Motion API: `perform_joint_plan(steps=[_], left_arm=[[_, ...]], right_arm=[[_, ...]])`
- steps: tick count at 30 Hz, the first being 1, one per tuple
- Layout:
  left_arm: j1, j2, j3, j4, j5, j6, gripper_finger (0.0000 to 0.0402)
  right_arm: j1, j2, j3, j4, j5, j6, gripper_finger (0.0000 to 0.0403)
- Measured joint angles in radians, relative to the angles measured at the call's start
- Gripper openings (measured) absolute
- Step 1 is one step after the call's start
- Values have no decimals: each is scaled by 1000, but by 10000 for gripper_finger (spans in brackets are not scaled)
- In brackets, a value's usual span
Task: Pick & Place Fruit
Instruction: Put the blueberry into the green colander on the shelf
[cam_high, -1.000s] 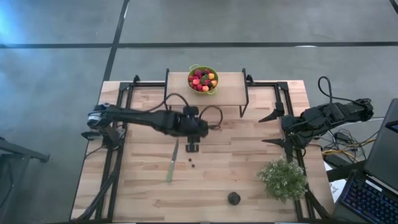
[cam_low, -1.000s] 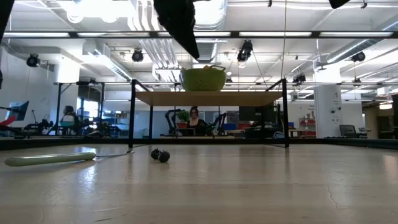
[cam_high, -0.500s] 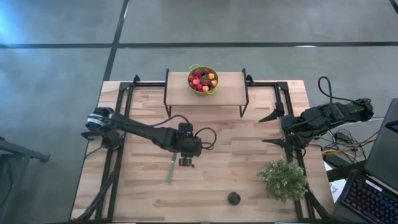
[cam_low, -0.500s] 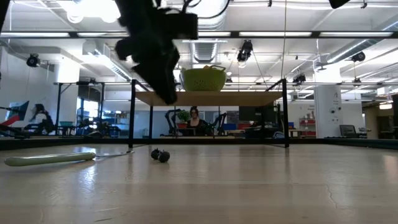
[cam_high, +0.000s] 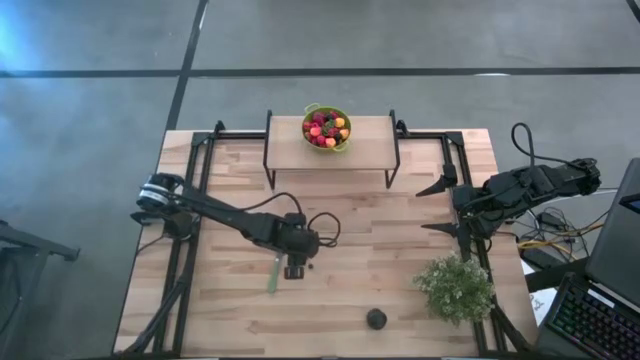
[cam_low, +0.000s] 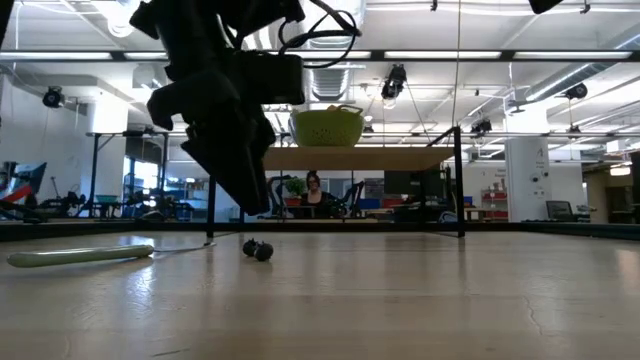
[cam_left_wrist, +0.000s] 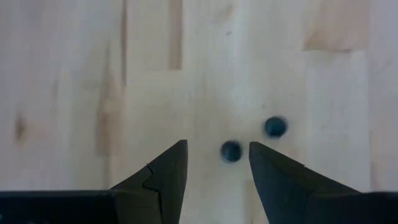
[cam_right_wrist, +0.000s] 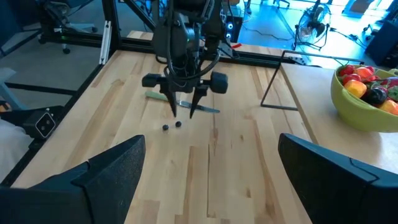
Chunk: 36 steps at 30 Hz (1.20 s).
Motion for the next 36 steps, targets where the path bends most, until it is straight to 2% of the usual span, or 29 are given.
perform_joint_plan(steps=[6,10,22,36], left_arm=[[-24,0,-51,93,38,17,178],[-27,0,-67,98,38,18,178],[-27,1,-191,304,25,9,178],[-26,1,-251,409,4,1,178]], right_arm=[[0,1,0,0,0,0,363],[0,0,0,0,0,0,363],[0,0,0,0,0,0,363],[0,0,0,0,0,0,363]])
